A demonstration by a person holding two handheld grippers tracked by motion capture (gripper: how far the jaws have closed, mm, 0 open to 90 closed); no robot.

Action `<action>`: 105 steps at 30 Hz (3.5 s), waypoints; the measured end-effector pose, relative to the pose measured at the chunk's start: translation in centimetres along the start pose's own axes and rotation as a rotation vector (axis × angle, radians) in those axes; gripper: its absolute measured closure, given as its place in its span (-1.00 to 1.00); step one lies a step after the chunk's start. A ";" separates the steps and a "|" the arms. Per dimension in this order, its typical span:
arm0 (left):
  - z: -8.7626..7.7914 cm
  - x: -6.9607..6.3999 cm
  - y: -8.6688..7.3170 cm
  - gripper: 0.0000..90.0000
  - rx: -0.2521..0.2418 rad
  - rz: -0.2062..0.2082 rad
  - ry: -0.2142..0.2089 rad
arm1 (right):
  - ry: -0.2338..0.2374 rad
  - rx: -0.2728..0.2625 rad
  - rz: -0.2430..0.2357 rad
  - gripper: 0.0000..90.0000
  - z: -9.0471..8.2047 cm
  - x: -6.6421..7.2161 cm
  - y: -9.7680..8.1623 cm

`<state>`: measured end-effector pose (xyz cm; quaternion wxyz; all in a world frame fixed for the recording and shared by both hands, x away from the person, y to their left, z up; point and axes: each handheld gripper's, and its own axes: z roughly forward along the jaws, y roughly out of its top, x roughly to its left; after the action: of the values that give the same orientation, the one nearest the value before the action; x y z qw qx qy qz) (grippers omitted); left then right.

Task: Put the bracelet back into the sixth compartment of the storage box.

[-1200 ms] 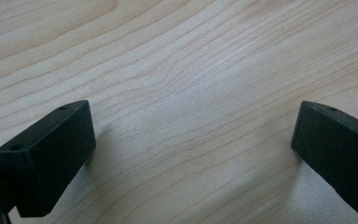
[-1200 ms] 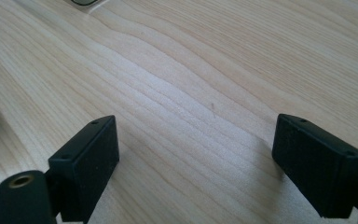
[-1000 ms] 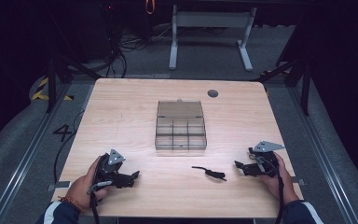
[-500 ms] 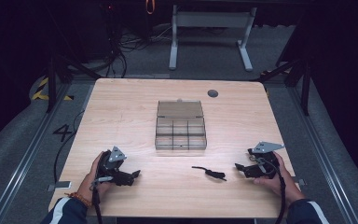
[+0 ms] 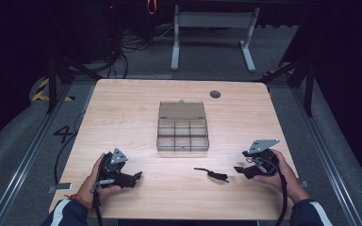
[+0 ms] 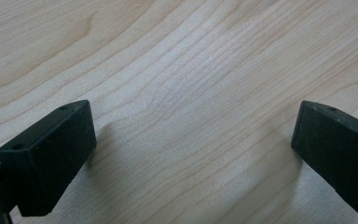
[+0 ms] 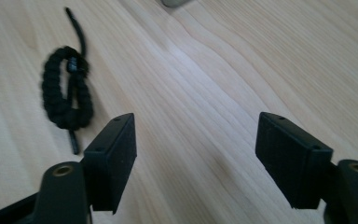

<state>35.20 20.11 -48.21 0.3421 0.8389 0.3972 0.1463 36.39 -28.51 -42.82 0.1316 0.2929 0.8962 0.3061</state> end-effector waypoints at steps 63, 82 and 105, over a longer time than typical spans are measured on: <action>0.0 -0.3 -0.1 -0.99 -0.003 -0.019 0.018 | 0.179 0.322 -0.267 0.66 4.5 7.3 5.5; 0.0 -0.3 -0.1 -0.99 -0.003 -0.018 0.018 | 0.157 0.220 -0.256 0.67 2.5 5.7 5.7; 0.0 -0.3 -0.1 -0.99 -0.003 -0.019 0.017 | 0.091 0.140 -0.255 0.67 0.3 2.6 9.3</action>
<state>34.93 19.92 -48.23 0.3411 0.8334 0.4078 0.1509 38.56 -20.86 -37.41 0.1081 0.1709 0.9503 0.2368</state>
